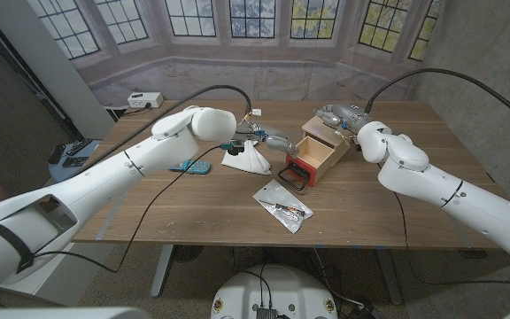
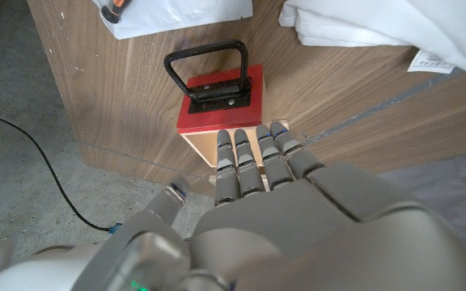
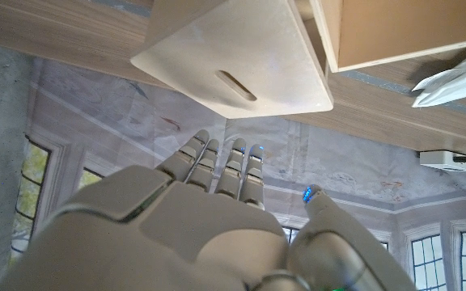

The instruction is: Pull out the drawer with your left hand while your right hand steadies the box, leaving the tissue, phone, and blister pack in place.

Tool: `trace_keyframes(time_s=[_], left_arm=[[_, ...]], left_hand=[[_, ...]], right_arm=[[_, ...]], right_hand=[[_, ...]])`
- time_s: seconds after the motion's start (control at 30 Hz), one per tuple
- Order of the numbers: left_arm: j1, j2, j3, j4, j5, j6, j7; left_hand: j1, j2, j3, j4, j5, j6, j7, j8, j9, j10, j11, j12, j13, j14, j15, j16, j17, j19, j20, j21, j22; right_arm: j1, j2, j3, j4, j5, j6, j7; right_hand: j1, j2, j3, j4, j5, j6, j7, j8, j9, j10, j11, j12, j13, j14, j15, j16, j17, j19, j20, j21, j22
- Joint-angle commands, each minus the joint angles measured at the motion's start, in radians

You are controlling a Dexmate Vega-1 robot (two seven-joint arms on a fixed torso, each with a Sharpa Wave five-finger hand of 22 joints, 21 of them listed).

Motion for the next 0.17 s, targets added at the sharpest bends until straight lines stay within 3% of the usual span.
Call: trace_keyframes(time_s=[0.03, 0.17], left_arm=[[0.04, 0.031, -0.035, -0.06, 0.01, 0.03, 0.042], [0.058, 0.043, -0.047, -0.079, 0.011, 0.041, 0.057]], left_hand=[[0.007, 0.002, 0.001, -0.004, 0.005, -0.006, -0.002, 0.005, 0.001, 0.002, -0.004, 0.007, 0.003, 0.003, 0.002, 0.009, 0.004, -0.001, -0.002, 0.008, 0.005], [0.007, 0.002, 0.002, -0.005, 0.005, -0.006, -0.002, 0.005, 0.001, 0.003, -0.005, 0.007, 0.003, 0.004, 0.003, 0.009, 0.004, 0.001, -0.001, 0.009, 0.005]], right_arm=[[0.005, 0.016, 0.0, 0.009, 0.004, 0.016, -0.01], [0.004, 0.024, 0.003, 0.014, 0.011, 0.018, -0.016]], right_hand=[[0.007, 0.019, 0.007, 0.0, 0.006, 0.006, 0.006, -0.001, 0.0, 0.0, 0.009, -0.002, 0.001, 0.005, 0.002, 0.006, 0.002, 0.01, -0.003, 0.007, 0.003], [0.008, 0.019, 0.008, -0.001, 0.006, 0.007, 0.007, -0.001, 0.0, 0.0, 0.014, -0.003, 0.001, 0.006, 0.002, 0.005, 0.002, 0.011, -0.003, 0.006, 0.003]])
